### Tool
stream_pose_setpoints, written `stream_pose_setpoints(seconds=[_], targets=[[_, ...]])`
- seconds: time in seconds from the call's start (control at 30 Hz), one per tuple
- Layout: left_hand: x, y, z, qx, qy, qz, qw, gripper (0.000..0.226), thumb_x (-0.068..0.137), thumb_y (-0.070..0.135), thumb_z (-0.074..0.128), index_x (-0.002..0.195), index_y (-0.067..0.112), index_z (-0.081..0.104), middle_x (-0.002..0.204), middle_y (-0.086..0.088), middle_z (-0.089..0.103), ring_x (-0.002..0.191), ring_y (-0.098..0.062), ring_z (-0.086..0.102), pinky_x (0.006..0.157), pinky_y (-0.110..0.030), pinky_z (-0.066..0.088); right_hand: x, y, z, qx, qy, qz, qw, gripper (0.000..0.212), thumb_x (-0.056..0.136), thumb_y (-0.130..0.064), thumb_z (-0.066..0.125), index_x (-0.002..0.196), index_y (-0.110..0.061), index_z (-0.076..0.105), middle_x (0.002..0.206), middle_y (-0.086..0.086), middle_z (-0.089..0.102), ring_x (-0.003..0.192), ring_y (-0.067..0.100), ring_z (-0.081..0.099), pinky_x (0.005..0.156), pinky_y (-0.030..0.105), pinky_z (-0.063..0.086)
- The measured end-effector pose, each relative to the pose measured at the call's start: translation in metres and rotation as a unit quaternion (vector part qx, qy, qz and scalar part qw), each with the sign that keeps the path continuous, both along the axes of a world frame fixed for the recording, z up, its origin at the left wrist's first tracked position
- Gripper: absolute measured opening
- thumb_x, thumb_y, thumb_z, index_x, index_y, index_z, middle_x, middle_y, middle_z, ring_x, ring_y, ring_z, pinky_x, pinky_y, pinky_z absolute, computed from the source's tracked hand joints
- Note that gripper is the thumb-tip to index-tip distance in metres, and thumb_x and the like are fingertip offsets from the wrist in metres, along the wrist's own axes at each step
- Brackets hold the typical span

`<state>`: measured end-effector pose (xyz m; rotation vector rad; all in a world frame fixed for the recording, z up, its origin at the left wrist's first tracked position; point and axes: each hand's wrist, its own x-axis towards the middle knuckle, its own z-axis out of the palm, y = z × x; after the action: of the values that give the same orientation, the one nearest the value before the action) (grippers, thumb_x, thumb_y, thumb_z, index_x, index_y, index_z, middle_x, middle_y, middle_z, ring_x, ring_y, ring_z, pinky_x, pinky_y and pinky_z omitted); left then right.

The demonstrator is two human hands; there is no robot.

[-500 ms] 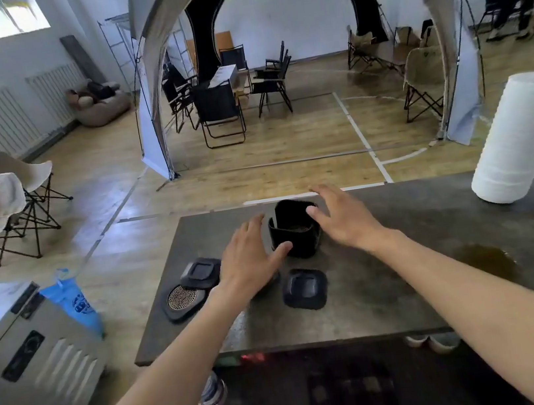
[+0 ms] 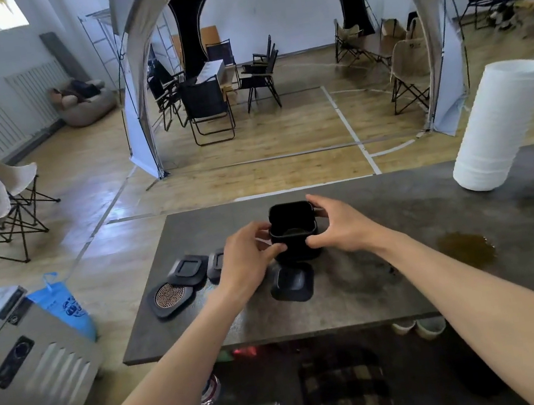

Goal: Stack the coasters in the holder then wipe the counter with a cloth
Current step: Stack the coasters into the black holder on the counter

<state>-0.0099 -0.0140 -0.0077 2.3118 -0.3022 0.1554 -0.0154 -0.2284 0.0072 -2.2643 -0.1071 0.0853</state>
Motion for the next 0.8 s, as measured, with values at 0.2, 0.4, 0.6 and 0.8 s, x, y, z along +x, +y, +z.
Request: stream_pose_setpoints(seconds=[0.2,0.4,0.6,0.8], targets=[[-0.01,0.003,0.012,0.023,0.024,0.019,0.999,0.048,0.071,0.026,0.085,0.114,0.02,0.065,0.093,0.006,0.071,0.077,-0.006,0.067,0.07,-0.027,0.055,-0.018,0.005,0.014,-0.065,0.023,-0.026,0.997,0.11,0.066,-0.038,0.082,0.153,-0.011,0.02,0.155,0.008,0.034,0.14,0.022,0.035,0.112,0.035,0.034],[-0.031,0.021,0.009,0.109,0.054,0.012,0.992,0.034,0.063,0.032,0.083,0.093,0.02,0.072,0.076,0.013,0.069,0.079,-0.01,0.069,0.075,-0.031,0.055,-0.059,0.012,0.013,-0.171,0.018,-0.099,0.98,0.06,0.064,-0.048,0.081,0.113,-0.018,0.068,0.108,0.0,0.072,0.093,0.018,0.067,0.082,0.036,0.055],[-0.045,0.019,0.002,0.152,0.092,-0.048,0.983,0.055,0.052,0.033,0.088,0.104,0.025,0.072,0.083,0.014,0.065,0.081,-0.011,0.064,0.071,-0.029,0.053,-0.073,0.045,-0.006,-0.175,0.016,-0.044,0.983,0.071,0.057,-0.046,0.084,0.121,-0.027,0.061,0.119,-0.006,0.067,0.106,0.016,0.063,0.088,0.037,0.053],[-0.052,0.014,-0.002,0.138,0.068,-0.049,0.987,0.055,0.054,0.031,0.09,0.105,0.023,0.071,0.095,0.005,0.072,0.084,-0.014,0.066,0.076,-0.035,0.056,-0.071,0.052,-0.014,-0.169,-0.008,-0.056,0.984,0.077,0.054,-0.045,0.087,0.123,-0.026,0.058,0.122,-0.006,0.066,0.109,0.017,0.062,0.089,0.036,0.053]])
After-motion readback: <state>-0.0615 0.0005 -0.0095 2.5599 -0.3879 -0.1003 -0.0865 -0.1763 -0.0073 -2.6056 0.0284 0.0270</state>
